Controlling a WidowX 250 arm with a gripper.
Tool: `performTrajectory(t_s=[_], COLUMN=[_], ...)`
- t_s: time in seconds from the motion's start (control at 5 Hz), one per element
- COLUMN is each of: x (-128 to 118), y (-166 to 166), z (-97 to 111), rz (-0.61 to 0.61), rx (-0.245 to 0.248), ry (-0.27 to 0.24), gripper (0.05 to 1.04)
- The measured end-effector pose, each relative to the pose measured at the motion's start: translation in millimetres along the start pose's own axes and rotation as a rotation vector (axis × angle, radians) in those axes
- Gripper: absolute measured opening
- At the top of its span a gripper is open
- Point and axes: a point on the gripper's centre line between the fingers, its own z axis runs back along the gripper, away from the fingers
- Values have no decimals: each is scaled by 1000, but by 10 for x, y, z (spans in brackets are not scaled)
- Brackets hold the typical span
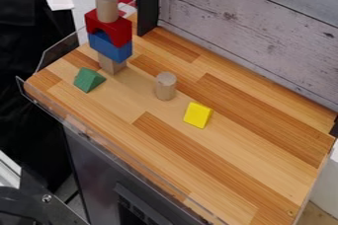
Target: Took the white cylinder from the red arch and put on the right side of the table
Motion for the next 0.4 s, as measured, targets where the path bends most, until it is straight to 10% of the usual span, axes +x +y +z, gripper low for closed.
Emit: performTrajectory(t_s=[0.4], x=[11], y=[31], z=[-26], rz=[20], rx=[34], ry=[20], gripper=[999])
